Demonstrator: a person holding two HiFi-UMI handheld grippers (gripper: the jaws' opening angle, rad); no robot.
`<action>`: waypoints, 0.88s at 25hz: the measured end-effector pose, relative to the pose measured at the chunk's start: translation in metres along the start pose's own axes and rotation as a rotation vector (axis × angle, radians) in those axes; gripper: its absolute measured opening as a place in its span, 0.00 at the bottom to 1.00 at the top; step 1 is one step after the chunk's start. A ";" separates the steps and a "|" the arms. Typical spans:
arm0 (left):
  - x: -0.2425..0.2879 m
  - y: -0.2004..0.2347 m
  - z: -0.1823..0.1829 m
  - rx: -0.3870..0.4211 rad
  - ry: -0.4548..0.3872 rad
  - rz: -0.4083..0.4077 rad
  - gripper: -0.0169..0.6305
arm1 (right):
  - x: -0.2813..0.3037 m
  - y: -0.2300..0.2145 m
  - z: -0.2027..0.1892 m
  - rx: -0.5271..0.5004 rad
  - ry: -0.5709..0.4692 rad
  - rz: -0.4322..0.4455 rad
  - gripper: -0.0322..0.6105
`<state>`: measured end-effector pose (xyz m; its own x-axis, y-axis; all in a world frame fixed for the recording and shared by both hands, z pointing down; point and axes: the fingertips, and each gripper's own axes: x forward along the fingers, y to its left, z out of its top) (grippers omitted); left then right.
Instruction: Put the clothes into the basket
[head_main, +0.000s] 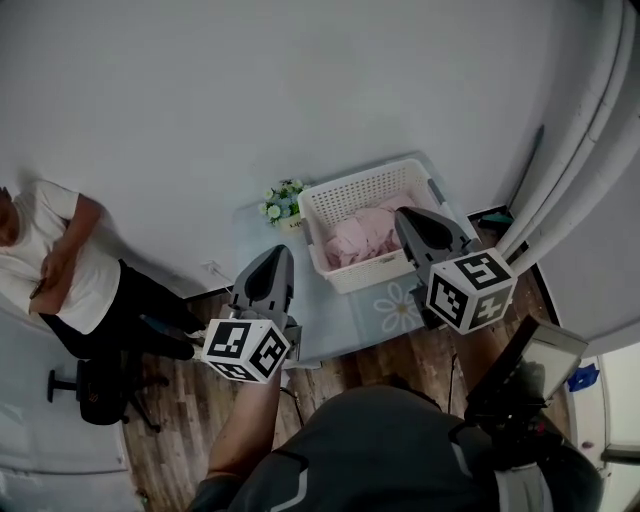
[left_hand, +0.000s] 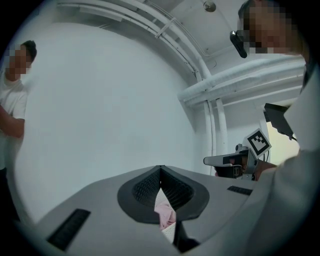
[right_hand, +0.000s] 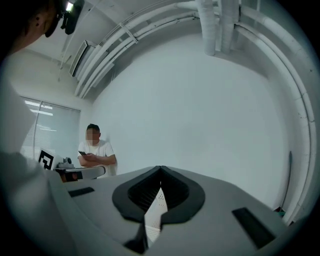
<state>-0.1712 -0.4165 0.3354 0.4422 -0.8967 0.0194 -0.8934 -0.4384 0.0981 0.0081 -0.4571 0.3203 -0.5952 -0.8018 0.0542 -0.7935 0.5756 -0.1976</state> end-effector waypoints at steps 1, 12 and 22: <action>0.000 0.000 -0.001 -0.002 0.002 -0.004 0.04 | -0.001 0.001 0.000 -0.006 0.002 -0.004 0.07; -0.013 0.000 -0.010 -0.018 0.002 -0.004 0.04 | -0.004 0.021 0.006 -0.045 -0.018 0.013 0.07; -0.022 0.004 -0.003 -0.007 -0.009 0.003 0.04 | -0.010 0.028 0.009 -0.054 -0.040 -0.001 0.07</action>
<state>-0.1845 -0.3983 0.3389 0.4385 -0.8987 0.0108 -0.8943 -0.4351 0.1047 -0.0073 -0.4343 0.3057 -0.5894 -0.8077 0.0147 -0.8006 0.5816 -0.1443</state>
